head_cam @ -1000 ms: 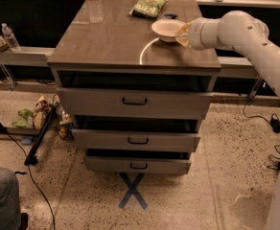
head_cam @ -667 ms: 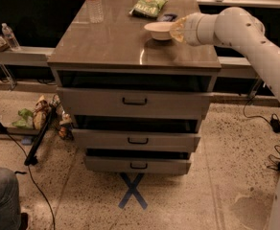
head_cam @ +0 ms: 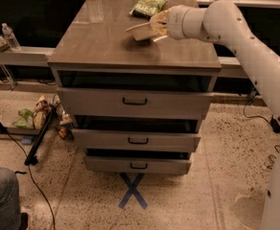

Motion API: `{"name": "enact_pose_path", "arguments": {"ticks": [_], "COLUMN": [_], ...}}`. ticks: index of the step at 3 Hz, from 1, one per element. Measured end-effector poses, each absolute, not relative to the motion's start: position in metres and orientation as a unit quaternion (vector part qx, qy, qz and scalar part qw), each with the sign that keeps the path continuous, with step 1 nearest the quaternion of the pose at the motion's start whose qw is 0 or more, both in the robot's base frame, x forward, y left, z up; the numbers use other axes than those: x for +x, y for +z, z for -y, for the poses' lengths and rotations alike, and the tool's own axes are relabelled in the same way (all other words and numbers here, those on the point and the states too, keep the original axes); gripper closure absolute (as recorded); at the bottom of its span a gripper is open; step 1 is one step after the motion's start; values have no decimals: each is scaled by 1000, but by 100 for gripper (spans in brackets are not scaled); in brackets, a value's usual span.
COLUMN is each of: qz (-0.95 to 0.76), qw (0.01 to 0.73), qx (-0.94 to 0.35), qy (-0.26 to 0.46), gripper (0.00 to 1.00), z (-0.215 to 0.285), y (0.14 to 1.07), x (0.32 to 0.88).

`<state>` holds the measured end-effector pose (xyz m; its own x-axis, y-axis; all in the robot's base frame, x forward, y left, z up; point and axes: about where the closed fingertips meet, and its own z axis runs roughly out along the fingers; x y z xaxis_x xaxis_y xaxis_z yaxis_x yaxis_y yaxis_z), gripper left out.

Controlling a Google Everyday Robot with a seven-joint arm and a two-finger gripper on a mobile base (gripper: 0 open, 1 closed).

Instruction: Move paper bowl near water bottle

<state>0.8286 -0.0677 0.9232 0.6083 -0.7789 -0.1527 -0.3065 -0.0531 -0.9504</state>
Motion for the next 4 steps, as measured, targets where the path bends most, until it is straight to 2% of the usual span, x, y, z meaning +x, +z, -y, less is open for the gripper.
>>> {"name": "enact_pose_path", "arguments": {"ticks": [1,2,4], "qz": [-359,-342,-333], "qw": [591,597,604], "qx": [-701,-709,-707], "qy": [-176,-157,-159], "gripper": [100,100,100], "z": [15,-15,-30], "y": [920,914,912], "x": [826,825,840]}}
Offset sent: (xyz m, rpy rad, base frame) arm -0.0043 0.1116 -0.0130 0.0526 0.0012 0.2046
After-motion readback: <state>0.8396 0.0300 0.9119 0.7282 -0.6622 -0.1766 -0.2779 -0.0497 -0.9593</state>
